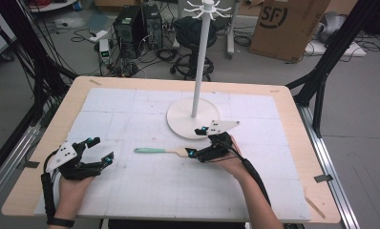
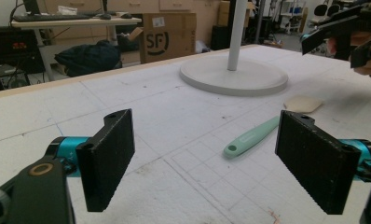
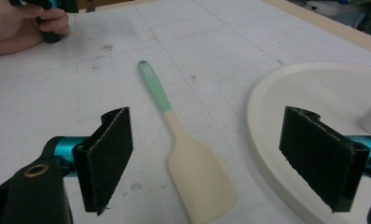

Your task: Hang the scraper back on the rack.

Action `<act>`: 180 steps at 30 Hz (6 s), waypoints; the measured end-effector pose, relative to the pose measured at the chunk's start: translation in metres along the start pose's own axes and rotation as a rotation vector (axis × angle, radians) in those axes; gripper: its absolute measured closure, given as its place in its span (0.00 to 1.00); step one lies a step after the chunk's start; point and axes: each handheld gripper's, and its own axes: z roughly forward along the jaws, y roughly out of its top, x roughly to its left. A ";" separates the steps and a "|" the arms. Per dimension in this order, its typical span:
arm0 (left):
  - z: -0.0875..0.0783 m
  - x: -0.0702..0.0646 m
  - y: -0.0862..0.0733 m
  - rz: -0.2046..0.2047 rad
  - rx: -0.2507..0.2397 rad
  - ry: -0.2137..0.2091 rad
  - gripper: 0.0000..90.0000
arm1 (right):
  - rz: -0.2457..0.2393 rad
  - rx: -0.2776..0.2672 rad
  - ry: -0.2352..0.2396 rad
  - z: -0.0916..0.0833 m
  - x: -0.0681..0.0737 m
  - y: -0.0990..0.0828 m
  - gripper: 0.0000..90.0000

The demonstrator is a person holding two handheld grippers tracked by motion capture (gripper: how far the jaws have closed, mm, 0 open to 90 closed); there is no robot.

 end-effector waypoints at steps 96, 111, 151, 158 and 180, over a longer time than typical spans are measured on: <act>0.000 -0.001 0.000 0.010 0.003 -0.001 0.21 | 0.094 -0.060 -0.149 -0.178 -0.031 0.126 0.91; 0.000 -0.001 0.000 0.008 0.003 0.000 0.21 | 0.100 -0.091 -0.251 -0.234 -0.034 0.181 0.91; 0.000 -0.001 0.000 0.011 -0.001 0.000 0.21 | 0.066 -0.113 -0.302 -0.233 -0.030 0.226 0.90; 0.000 -0.001 0.000 0.012 0.000 -0.001 0.21 | 0.070 -0.105 -0.303 -0.230 -0.033 0.221 0.90; 0.000 -0.001 0.000 0.016 0.002 -0.002 0.21 | 0.095 -0.046 -0.351 -0.207 -0.043 0.215 0.90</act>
